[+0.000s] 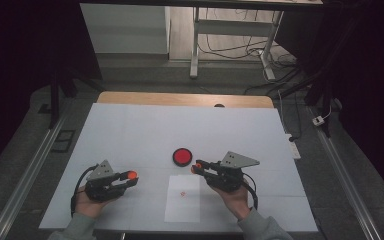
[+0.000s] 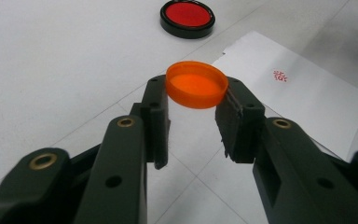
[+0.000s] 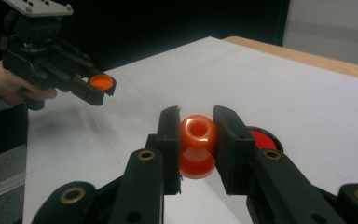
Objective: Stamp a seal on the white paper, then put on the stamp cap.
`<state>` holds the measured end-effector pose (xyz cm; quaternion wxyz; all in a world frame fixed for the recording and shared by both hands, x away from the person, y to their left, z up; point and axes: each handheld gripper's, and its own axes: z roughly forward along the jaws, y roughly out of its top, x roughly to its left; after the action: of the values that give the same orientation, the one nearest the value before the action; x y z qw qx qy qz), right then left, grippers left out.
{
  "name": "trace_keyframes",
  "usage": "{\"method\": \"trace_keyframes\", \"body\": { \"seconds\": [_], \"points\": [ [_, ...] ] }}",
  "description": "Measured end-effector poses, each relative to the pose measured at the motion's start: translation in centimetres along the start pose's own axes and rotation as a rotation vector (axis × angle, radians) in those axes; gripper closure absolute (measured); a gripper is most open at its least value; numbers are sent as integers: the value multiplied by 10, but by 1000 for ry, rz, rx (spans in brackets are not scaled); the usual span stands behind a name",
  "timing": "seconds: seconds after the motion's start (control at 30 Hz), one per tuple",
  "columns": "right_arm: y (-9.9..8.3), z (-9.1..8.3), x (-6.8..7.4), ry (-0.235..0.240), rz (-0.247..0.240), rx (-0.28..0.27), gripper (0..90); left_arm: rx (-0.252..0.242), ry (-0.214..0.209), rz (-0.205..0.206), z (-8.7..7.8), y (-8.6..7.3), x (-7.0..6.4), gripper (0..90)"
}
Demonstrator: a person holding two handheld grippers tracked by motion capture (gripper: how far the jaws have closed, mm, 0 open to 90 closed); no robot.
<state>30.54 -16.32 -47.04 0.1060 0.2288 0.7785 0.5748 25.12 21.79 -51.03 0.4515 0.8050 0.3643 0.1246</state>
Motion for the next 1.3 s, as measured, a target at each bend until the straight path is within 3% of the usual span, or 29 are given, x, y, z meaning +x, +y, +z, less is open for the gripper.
{"method": "trace_keyframes", "body": {
  "seconds": [0.67,1.0,1.3],
  "points": [
    [6,-7,-1,1,-12,-28,719,4,6,12,1,2,-3,655],
    [6,-8,-1,1,-12,-30,719,16,-16,61,14,16,-13,655],
    [6,-8,-1,3,-8,-33,719,11,-29,73,19,23,-18,655]
  ]
}}
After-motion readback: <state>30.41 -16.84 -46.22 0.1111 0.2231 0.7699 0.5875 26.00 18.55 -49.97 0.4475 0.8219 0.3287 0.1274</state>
